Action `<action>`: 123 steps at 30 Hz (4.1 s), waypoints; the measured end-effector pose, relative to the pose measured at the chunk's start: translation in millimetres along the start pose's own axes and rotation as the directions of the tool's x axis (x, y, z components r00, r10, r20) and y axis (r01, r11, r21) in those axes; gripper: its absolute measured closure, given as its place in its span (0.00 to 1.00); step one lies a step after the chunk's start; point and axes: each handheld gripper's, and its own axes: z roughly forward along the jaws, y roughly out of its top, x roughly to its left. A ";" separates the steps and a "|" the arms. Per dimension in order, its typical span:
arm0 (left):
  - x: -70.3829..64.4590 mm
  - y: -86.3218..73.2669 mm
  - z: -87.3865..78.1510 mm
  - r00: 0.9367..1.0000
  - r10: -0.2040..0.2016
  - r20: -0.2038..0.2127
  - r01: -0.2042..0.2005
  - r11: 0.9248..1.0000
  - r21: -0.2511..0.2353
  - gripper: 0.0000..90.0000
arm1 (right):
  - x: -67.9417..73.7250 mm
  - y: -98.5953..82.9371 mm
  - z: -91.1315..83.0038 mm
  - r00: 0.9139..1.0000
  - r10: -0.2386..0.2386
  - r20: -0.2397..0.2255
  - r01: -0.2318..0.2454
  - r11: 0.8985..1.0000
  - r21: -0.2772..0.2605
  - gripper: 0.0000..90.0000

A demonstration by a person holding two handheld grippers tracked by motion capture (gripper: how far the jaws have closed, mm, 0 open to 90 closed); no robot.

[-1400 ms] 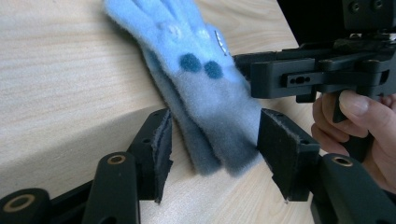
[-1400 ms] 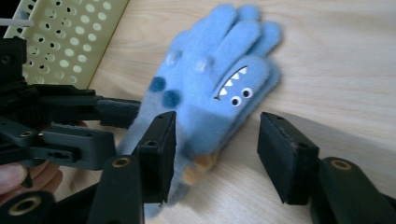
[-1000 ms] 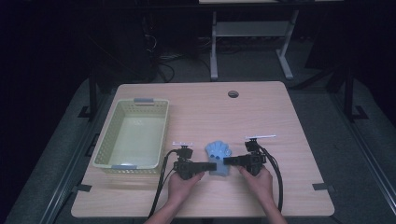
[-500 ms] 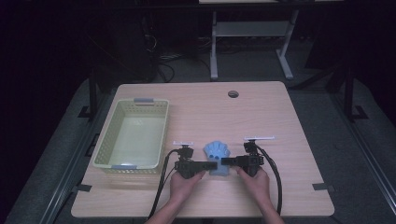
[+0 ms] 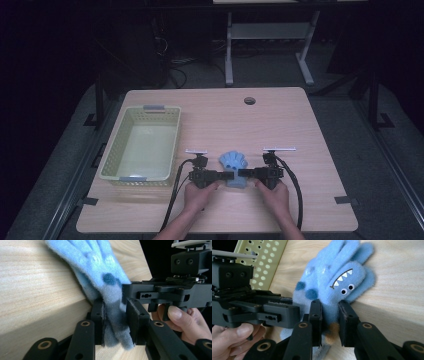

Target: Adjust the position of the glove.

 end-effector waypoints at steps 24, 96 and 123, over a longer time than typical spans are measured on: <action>-6.5 5.8 -5.6 0.999 0.034 0.037 -0.034 0.999 0.002 0.81 | 8.3 0.5 -11.3 1.000 -0.008 -0.029 0.008 1.000 -0.029 0.87; -33.2 35.7 -93.4 0.980 0.127 0.152 -0.111 0.988 -0.108 0.83 | 97.7 41.5 -24.1 0.977 -0.173 -0.125 0.162 0.982 -0.093 0.88; -24.6 40.2 -131.3 0.978 0.144 0.153 -0.123 0.983 -0.139 0.84 | 127.2 55.8 -3.6 0.965 -0.206 -0.160 0.200 0.978 -0.055 0.87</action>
